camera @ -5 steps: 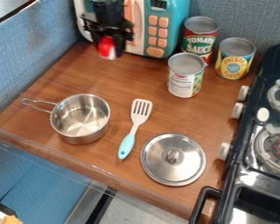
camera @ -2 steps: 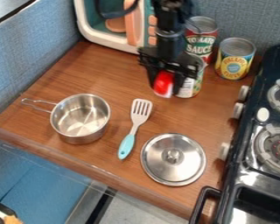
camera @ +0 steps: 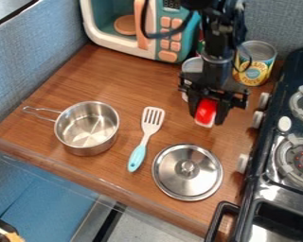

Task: Pick a red object and keep it on the right side of the table

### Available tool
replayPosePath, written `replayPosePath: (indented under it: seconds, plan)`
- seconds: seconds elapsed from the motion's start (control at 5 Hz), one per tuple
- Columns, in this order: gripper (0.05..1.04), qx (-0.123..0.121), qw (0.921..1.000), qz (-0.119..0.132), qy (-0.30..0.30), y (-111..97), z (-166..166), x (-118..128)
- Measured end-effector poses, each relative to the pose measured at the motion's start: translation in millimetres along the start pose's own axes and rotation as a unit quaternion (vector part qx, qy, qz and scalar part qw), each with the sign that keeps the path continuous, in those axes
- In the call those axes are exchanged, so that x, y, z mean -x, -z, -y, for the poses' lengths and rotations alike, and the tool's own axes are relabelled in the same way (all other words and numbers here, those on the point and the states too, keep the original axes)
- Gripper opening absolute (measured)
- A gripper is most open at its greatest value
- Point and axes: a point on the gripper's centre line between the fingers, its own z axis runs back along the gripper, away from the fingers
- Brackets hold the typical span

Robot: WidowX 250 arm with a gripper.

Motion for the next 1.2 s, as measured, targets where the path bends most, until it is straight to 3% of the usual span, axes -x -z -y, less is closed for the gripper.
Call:
replayPosePath:
  seconds: [0.2,0.4,0.6,0.8,1.0,1.2]
  plan:
    - [0.582,0.001,0.9997,-0.022,-0.010,23.4,2.3,-0.9]
    - [0.582,0.008,0.9997,-0.018,-0.016,28.6,5.2,-6.4]
    - [0.668,0.014,0.9996,-0.016,-0.017,29.5,6.3,-0.8]
    - [0.948,0.006,0.9999,-0.012,0.001,23.6,16.5,11.9]
    - [1.005,0.010,0.9999,-0.006,0.006,6.5,20.9,11.6]
    - [1.000,0.012,0.9997,0.016,0.013,-17.6,20.7,9.2]
